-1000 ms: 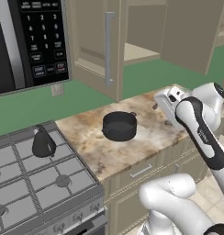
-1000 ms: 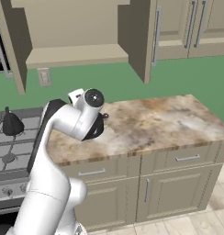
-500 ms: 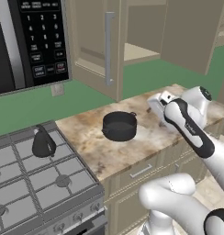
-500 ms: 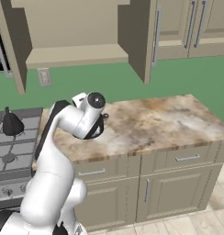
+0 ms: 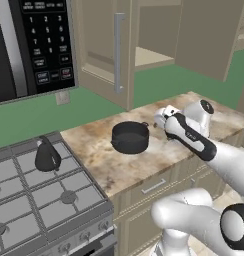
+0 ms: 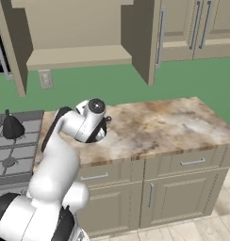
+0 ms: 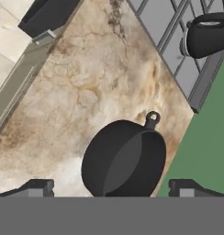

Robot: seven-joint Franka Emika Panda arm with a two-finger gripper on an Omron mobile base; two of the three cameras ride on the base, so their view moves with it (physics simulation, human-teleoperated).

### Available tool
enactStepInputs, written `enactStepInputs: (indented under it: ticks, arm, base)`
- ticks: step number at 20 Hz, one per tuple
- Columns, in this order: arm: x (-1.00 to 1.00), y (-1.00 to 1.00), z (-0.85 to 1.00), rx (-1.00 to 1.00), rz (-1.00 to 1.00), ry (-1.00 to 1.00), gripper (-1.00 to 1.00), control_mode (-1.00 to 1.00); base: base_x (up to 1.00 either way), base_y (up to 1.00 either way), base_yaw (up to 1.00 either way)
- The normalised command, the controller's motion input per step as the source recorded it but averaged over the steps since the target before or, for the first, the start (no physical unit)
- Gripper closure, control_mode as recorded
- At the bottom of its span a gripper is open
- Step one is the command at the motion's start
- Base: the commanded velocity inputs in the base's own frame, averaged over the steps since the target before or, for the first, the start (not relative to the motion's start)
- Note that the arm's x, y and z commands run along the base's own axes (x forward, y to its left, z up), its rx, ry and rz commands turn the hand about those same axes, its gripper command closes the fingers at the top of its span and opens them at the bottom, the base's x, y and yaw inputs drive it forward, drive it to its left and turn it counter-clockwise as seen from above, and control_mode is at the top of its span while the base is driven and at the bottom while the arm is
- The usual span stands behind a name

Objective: Pick the kettle from the cabinet and place it on a stove burner. Then pick the pot from the counter and place it on another stove burner. Finally, turn both burners on.

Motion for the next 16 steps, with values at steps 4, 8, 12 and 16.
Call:
enactStepInputs:
  ticks: [4,8,12,16]
  arm:
    - [0.42,0.06,-0.35,-0.10,0.00,0.00,-1.00,-1.00]
    - [0.39,0.10,-0.26,-0.10,0.00,0.00,-1.00,-1.00]
    - [0.36,0.06,-0.22,-0.08,0.01,0.00,-1.00,-1.00]
    - [0.32,0.06,-0.24,-0.08,0.01,0.00,-1.00,-1.00]
  base:
    - [0.00,0.00,0.00]
    - [0.00,0.00,0.00]
    - [0.00,0.00,0.00]
    - [0.00,0.00,0.00]
